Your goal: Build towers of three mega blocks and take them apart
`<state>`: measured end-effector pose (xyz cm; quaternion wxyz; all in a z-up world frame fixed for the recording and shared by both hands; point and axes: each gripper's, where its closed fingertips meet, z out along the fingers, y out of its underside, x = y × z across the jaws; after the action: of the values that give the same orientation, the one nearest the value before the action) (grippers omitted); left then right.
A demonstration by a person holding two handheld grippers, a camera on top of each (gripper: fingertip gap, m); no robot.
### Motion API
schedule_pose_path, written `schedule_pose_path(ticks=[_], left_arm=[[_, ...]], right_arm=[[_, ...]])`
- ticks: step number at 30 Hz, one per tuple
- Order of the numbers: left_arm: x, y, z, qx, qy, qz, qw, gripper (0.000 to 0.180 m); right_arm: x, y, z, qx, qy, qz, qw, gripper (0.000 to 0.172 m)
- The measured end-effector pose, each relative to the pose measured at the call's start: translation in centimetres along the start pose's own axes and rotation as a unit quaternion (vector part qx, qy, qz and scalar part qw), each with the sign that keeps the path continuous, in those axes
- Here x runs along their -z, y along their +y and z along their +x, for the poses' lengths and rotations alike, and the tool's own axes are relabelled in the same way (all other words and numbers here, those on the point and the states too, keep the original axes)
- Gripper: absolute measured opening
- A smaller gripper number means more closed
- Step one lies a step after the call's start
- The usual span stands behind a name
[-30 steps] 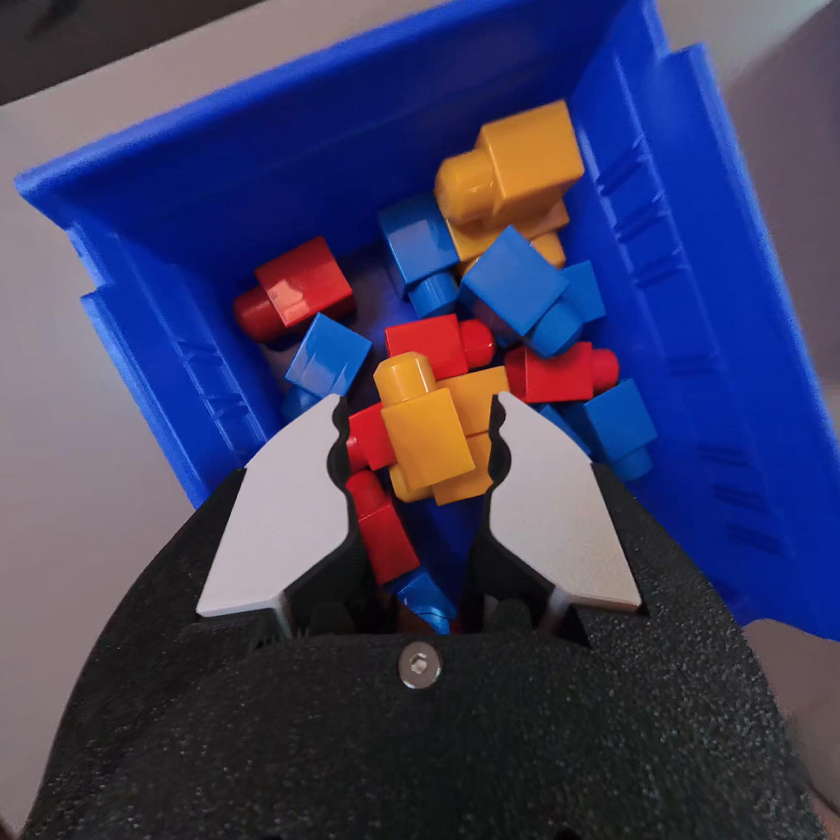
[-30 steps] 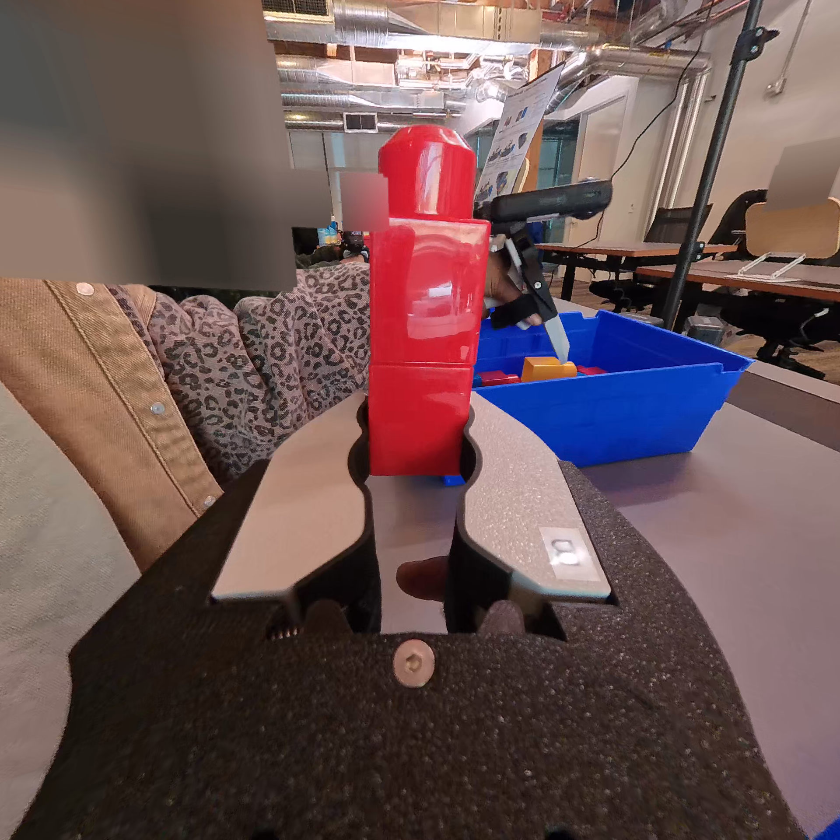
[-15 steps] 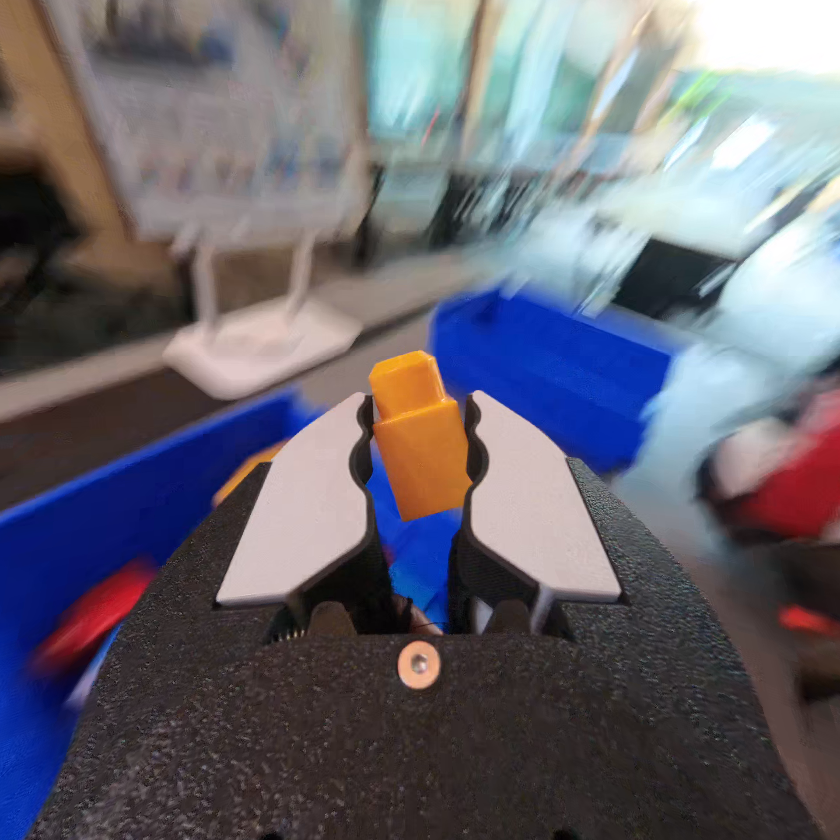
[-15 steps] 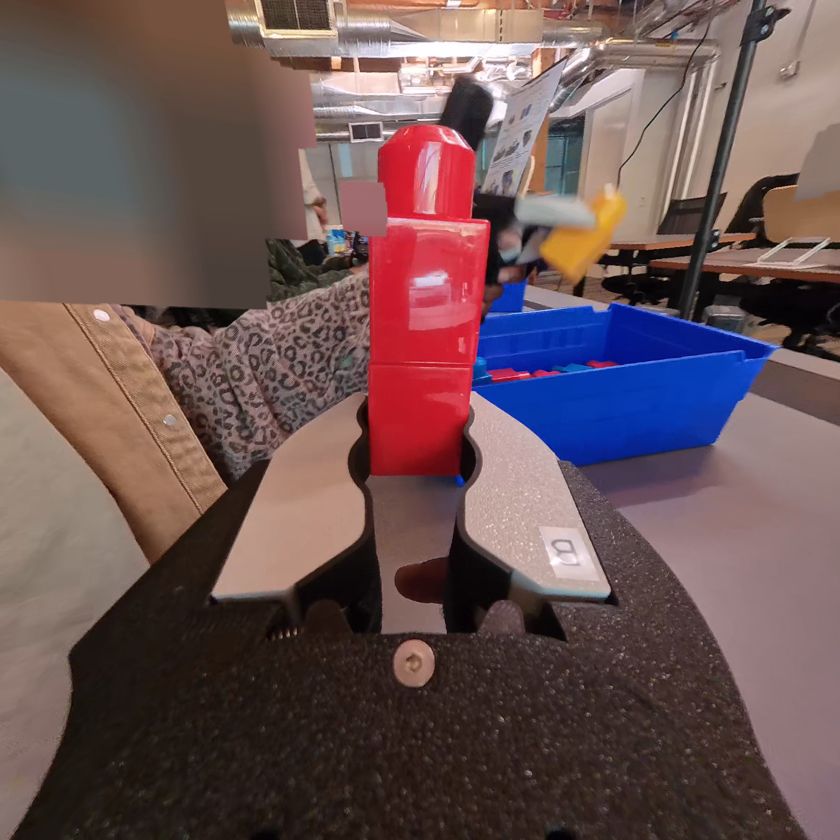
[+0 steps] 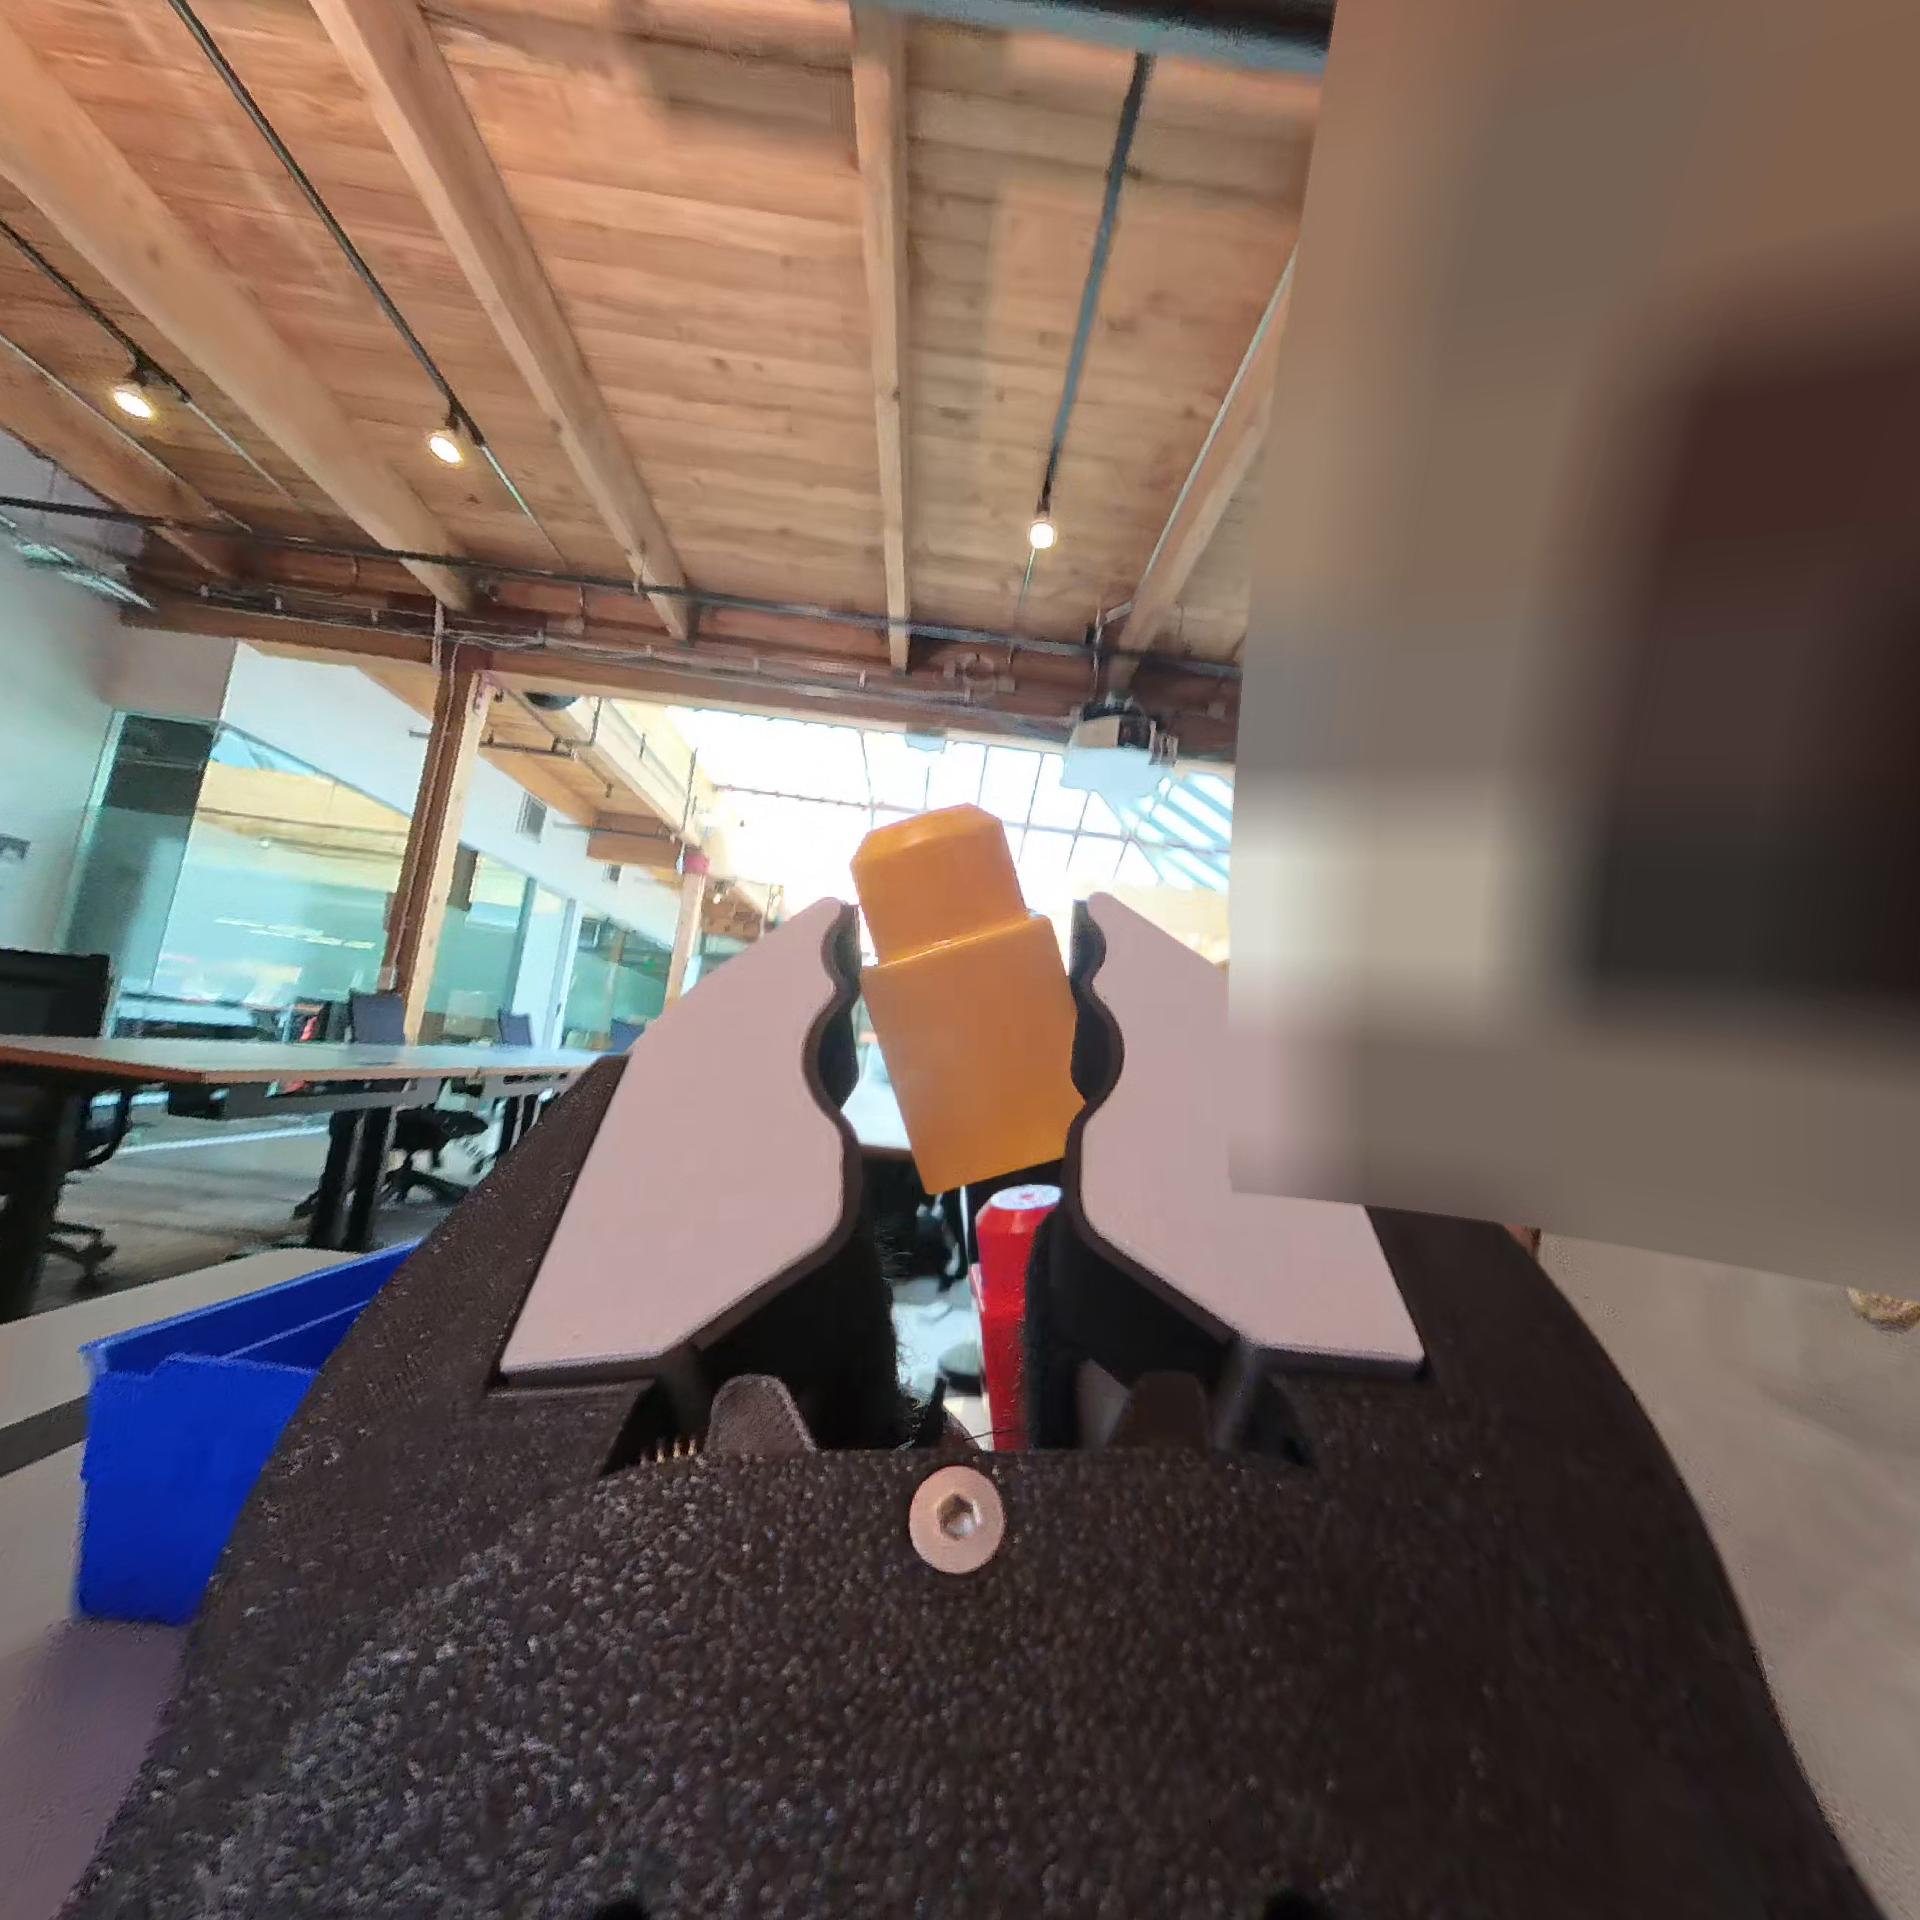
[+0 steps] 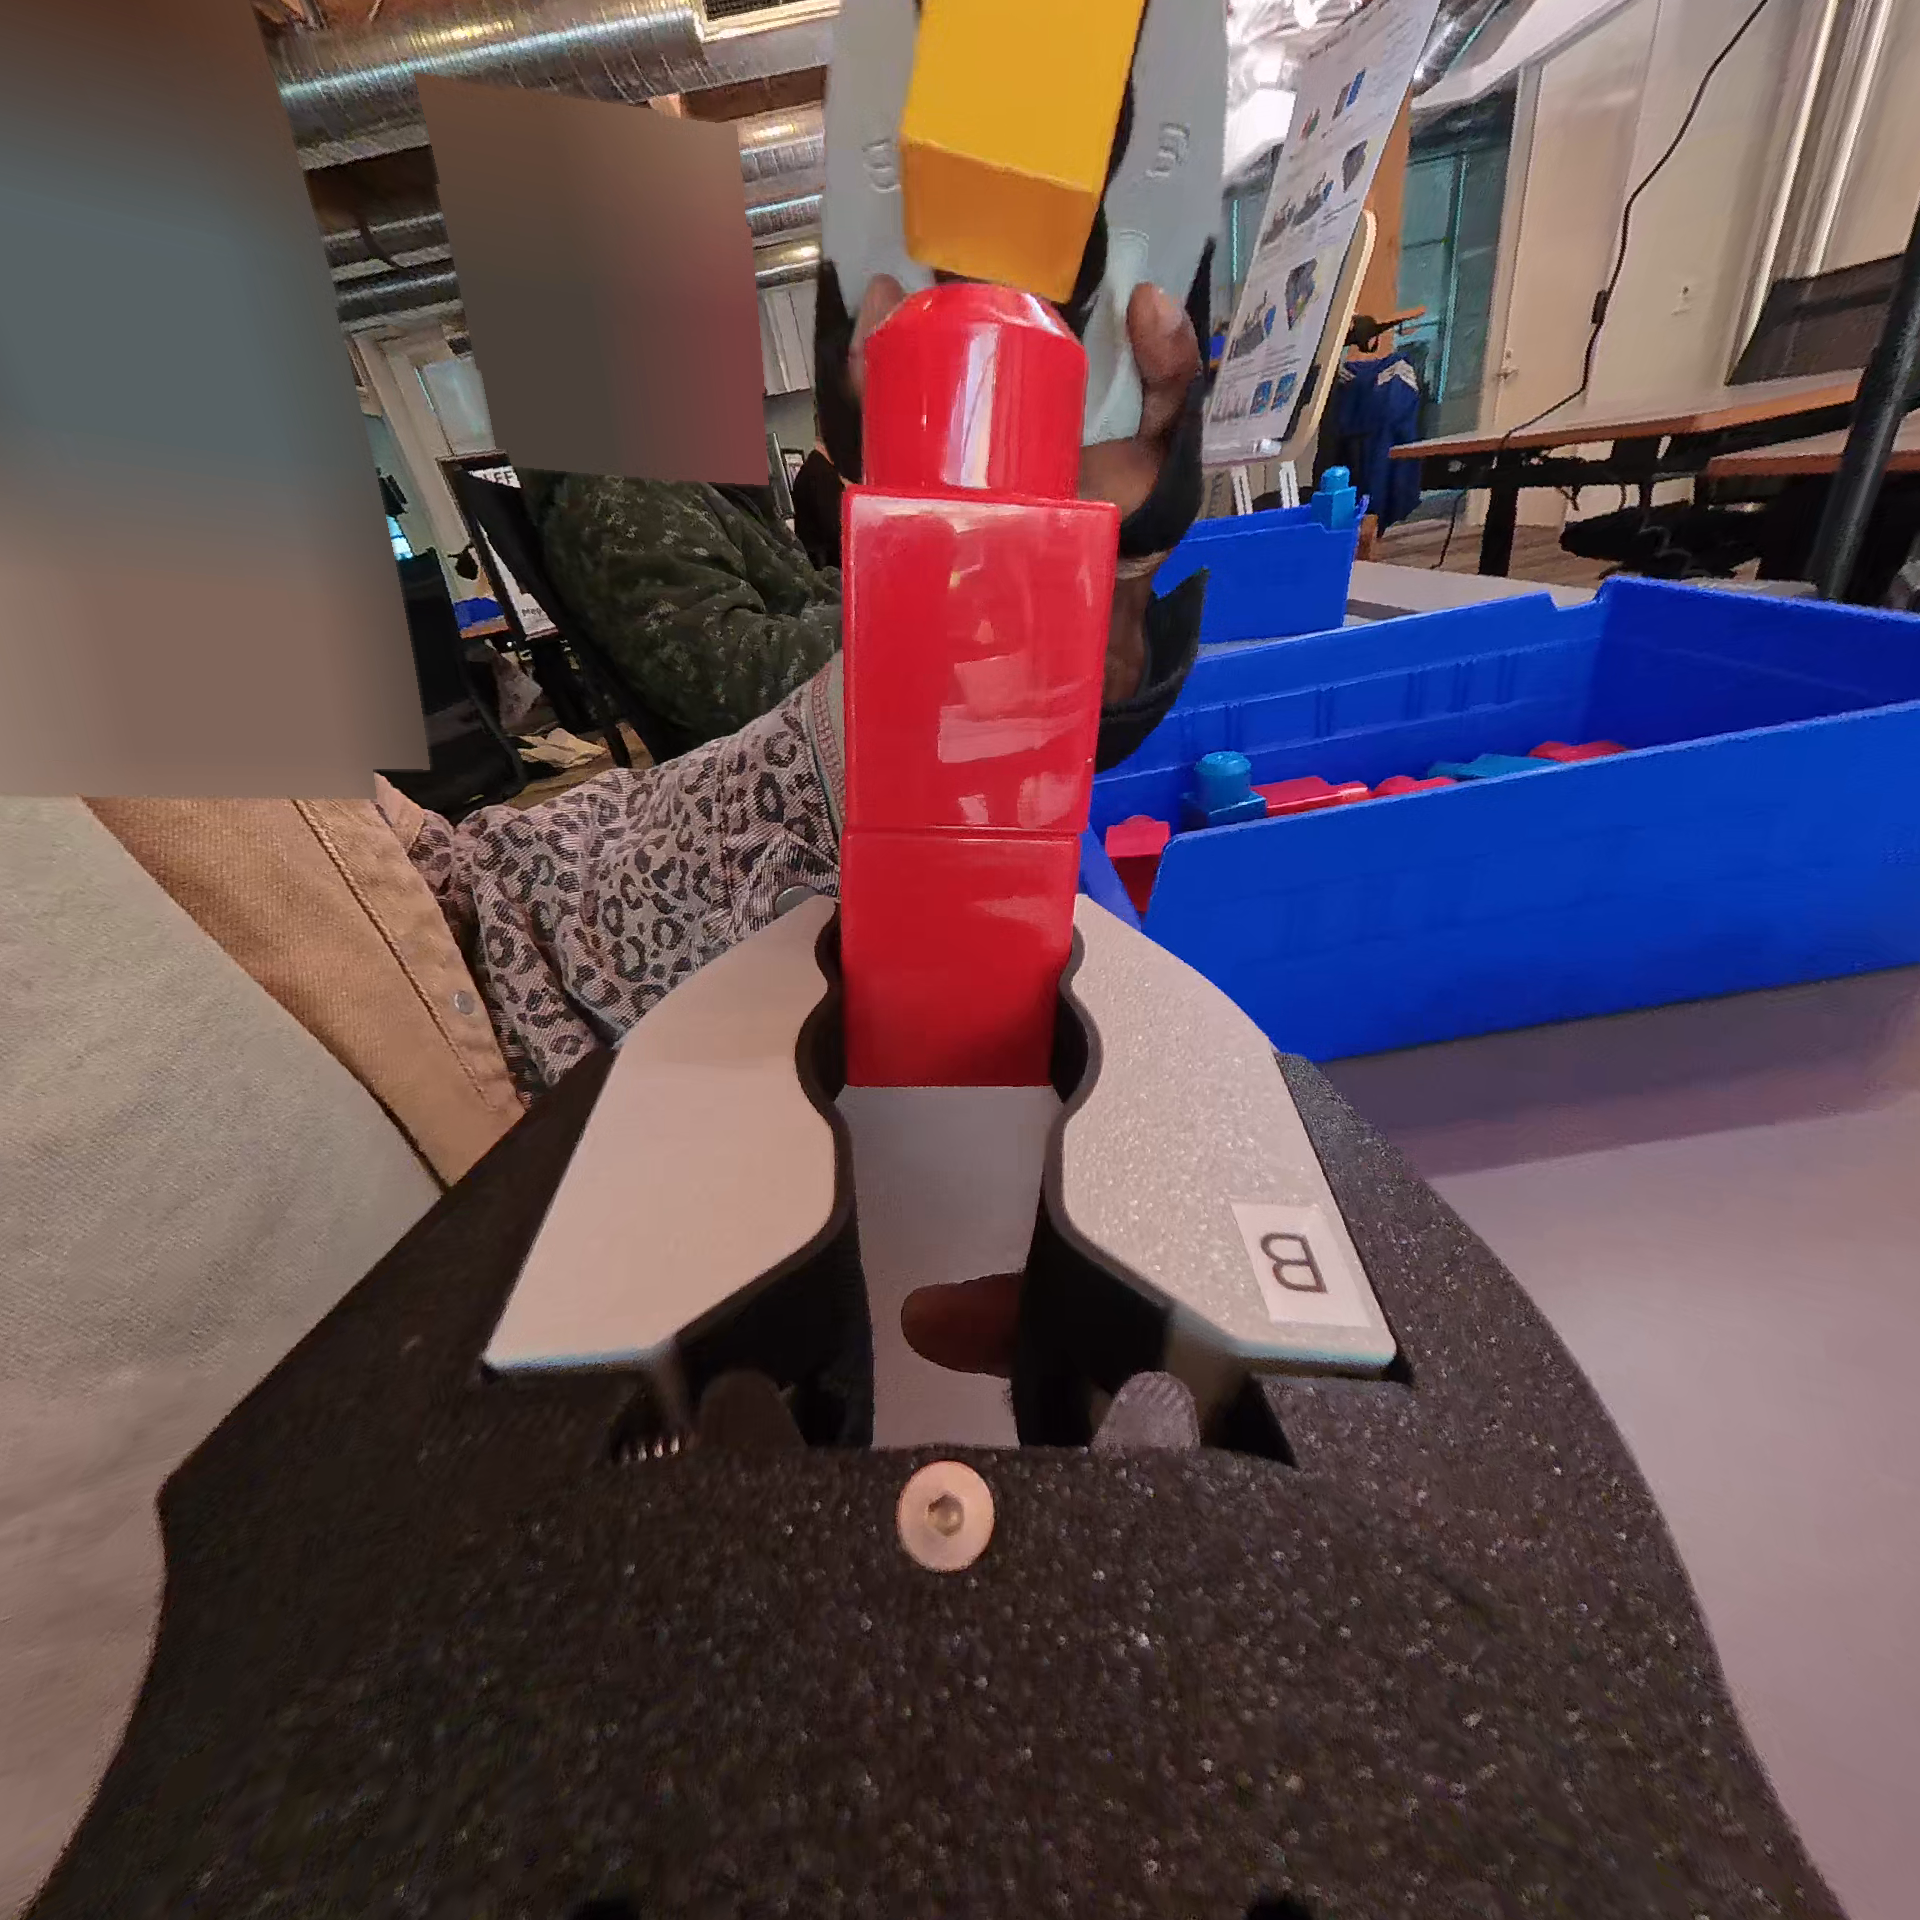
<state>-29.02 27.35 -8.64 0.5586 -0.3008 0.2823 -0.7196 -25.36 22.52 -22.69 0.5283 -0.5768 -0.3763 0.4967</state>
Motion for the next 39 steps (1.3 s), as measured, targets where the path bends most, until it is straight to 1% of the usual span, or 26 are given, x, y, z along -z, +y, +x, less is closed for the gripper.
schedule_pose_path(ticks=[1, 3, 6, 8, 11, 14, 17, 19, 22, 25, 27, 29, 31, 33, 36, 39], left_arm=[[-0.2, 0.6, 0.2, -0.014, -0.002, -0.019, 1.000, 0.038], [-0.3, 1.4, 0.4, -0.033, -0.005, -0.050, 0.998, 0.038], [-0.1, 2.2, -0.2, -0.016, -0.024, -0.073, 0.997, 0.038], [0.2, 2.4, -0.5, 0.009, -0.028, -0.066, 0.997, 0.038], [0.7, 2.9, -1.8, 0.050, -0.058, -0.056, 0.996, 0.038], [0.8, 3.7, -2.4, 0.070, -0.067, -0.049, 0.994, 0.038], [0.7, 4.2, -3.0, 0.103, -0.078, -0.029, 0.991, 0.038], [0.6, 4.8, -3.2, 0.106, -0.088, -0.028, 0.990, 0.038], [0.0, 5.6, -2.8, 0.087, -0.089, -0.035, 0.992, 0.038], [-0.6, 6.9, -2.3, 0.051, -0.091, -0.072, 0.992, 0.038], [-1.2, 8.0, -1.7, 0.034, -0.077, -0.101, 0.991, 0.038], [-1.4, 8.1, -1.4, 0.032, -0.073, -0.107, 0.991, 0.038], [-1.3, 8.4, -1.4, 0.032, -0.069, -0.129, 0.989, 0.038], [-1.0, 8.7, -1.2, 0.028, -0.060, -0.161, 0.985, 0.038], [-0.8, 9.1, -0.7, 0.002, -0.046, -0.208, 0.977, 0.038], [-0.3, 9.7, -0.5, -0.015, -0.039, -0.262, 0.964, 0.038]], right_arm=[[0.0, 0.2, 0.0, -0.006, 0.000, -0.004, 1.000, 0.036], [-0.1, 0.5, 0.0, -0.018, -0.002, -0.013, 1.000, 0.036], [-0.2, 1.3, 0.2, -0.039, -0.006, -0.031, 0.999, 0.036], [-0.2, 1.6, 0.4, -0.057, -0.010, -0.033, 0.998, 0.036], [-0.2, 1.7, 0.7, -0.087, -0.012, -0.029, 0.996, 0.035], [-0.1, 1.4, 0.6, -0.098, -0.017, -0.018, 0.995, 0.036], [-0.3, 1.9, 0.7, -0.096, -0.010, -0.035, 0.995, 0.036], [-0.4, 2.3, 0.7, -0.094, -0.006, -0.045, 0.995, 0.036], [-0.5, 2.1, 0.9, -0.100, -0.001, -0.037, 0.994, 0.036], [-0.3, 1.6, 0.9, -0.091, 0.002, -0.027, 0.995, 0.036], [-0.1, 1.3, 1.0, -0.084, 0.008, -0.022, 0.996, 0.036], [0.1, 1.3, 1.0, -0.077, 0.005, -0.022, 0.997, 0.035], [0.2, 1.5, 1.1, -0.073, 0.008, -0.029, 0.997, 0.035], [0.3, 1.7, 1.1, -0.071, 0.006, -0.038, 0.997, 0.035], [0.1, 2.2, 0.7, -0.078, -0.008, -0.051, 0.996, 0.035], [-0.2, 2.8, 0.2, -0.097, -0.027, -0.065, 0.993, 0.035]])
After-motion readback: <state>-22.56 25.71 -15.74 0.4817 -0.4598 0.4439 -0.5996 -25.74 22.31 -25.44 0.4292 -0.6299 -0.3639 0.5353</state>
